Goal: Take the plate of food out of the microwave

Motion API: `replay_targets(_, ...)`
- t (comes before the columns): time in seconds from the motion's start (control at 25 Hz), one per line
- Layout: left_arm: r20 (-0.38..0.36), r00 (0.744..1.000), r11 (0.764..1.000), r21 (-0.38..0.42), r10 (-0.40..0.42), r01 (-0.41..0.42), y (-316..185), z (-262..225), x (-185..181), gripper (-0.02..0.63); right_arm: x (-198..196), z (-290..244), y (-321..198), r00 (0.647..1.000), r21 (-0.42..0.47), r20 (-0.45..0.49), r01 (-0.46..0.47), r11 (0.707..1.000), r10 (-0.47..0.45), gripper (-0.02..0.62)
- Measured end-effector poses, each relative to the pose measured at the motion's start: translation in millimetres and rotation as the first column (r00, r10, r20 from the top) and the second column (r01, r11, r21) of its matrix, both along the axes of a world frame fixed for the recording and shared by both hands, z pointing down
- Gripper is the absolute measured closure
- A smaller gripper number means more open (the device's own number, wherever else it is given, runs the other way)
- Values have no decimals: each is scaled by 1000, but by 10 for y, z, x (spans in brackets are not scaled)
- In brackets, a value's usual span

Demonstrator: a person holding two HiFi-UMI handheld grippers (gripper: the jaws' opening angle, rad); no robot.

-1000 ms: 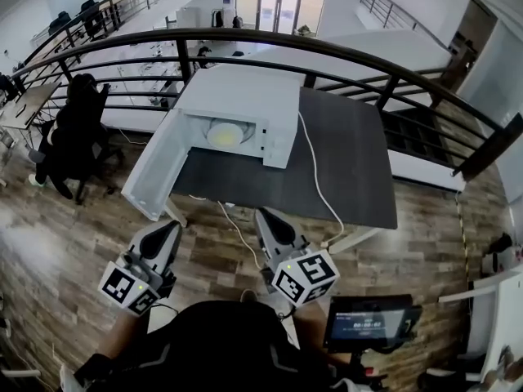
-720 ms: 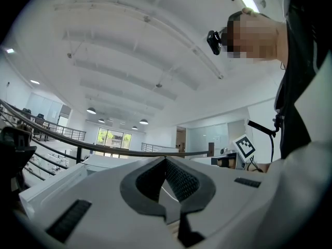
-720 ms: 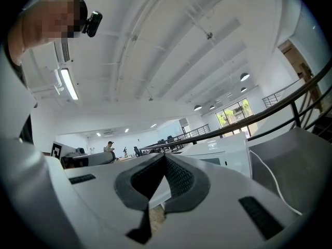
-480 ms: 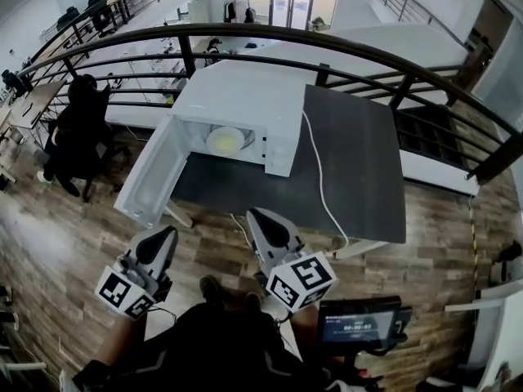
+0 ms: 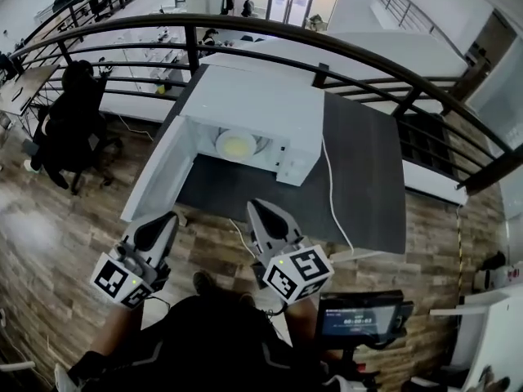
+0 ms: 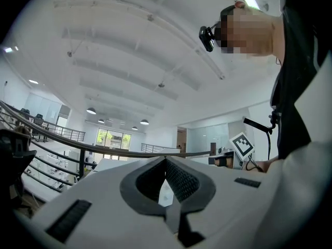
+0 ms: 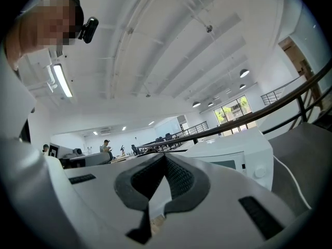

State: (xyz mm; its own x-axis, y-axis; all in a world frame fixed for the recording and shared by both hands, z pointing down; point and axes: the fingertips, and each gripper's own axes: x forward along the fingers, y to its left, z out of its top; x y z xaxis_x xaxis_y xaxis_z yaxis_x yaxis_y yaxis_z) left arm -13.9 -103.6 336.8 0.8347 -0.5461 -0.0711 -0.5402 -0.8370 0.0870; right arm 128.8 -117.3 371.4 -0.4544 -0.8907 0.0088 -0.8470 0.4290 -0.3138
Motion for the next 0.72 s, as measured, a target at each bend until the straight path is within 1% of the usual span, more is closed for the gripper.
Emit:
replay_targets(0.08,-40,999,1000,-17,20,-21,-146,-65,-100,603,-81,-6,-158,1000,-11,5,-23,1000,23,594)
replay_targets(0.16,-75,995,998,-20,65,-67,-267,-166,-173,603,-172,-21,-320,999,-11,14,-46,999,46,594)
replay_targets(0.24,-79,992,995,3,100,-100,-389,-222,-244,603,-287,-3,-482,998,-9,22,-63,998,63,594)
replay_targets(0.32,-68,991,993,12,116,-115,-507,-208,-305,603,-366,15,-617,996,-14,24,-85,996,86,594)
replay_targets(0.48,-82,980,983,27,181,-179,-600,-290,-340,603,-420,-74,-764,992,-11,31,-125,992,125,594)
replay_targets(0.56,-82,979,983,15,185,-185,-680,-258,-376,603,-464,-59,-831,991,-23,28,-132,991,133,594)
replay_targets(0.64,-98,982,986,-21,164,-167,-801,-169,-419,603,-479,4,-923,991,-28,15,-134,991,134,594)
replay_targets(0.72,-113,983,988,-35,143,-148,-910,-120,-424,603,-445,71,-1041,991,-21,7,-136,991,136,594)
